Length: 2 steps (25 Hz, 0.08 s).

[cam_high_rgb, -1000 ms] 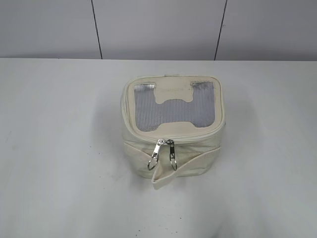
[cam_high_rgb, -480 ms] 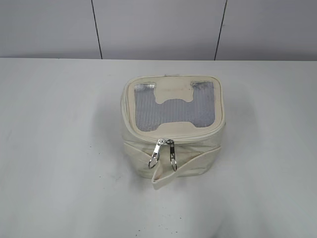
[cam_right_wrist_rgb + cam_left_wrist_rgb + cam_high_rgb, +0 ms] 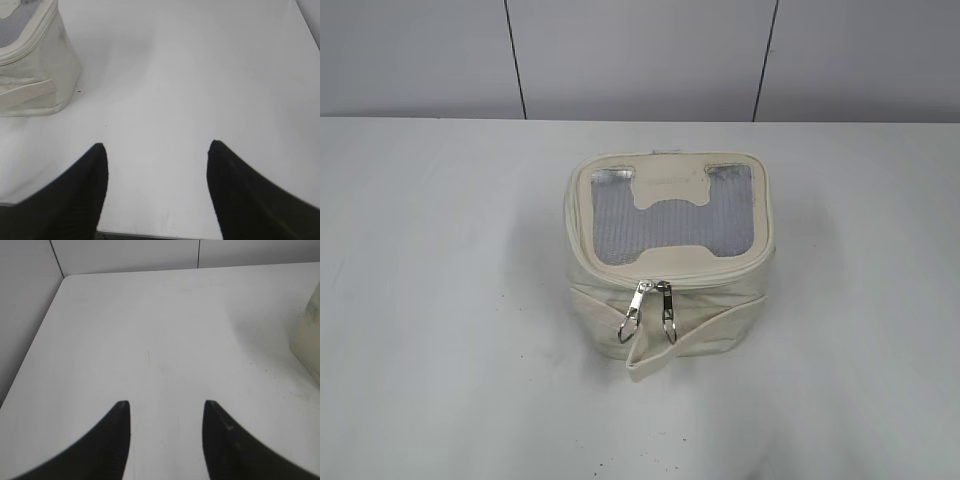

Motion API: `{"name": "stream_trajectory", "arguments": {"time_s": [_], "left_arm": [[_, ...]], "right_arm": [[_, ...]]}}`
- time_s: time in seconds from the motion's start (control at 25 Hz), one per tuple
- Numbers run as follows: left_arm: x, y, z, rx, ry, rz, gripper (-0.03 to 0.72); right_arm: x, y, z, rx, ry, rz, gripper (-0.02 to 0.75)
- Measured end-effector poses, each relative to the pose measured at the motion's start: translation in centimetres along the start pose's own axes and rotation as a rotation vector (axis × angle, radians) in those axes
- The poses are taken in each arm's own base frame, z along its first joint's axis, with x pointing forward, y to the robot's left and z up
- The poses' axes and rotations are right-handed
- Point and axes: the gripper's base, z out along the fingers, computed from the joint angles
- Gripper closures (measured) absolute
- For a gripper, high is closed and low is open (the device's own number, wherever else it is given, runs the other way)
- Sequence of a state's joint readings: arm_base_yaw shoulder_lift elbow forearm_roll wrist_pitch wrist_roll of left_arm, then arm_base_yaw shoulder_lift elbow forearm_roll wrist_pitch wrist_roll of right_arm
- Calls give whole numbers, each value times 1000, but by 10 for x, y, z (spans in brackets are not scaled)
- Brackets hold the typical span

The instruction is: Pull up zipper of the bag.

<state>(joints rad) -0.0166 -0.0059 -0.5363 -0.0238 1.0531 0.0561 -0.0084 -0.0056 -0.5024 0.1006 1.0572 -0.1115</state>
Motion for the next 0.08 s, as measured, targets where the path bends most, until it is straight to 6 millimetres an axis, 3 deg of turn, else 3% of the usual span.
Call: {"name": "stream_trajectory", "arguments": {"time_s": [0.08], "left_arm": [[0,0,0,0,0,0,325]], "right_arm": [[0,0,0,0,0,1,244]]}}
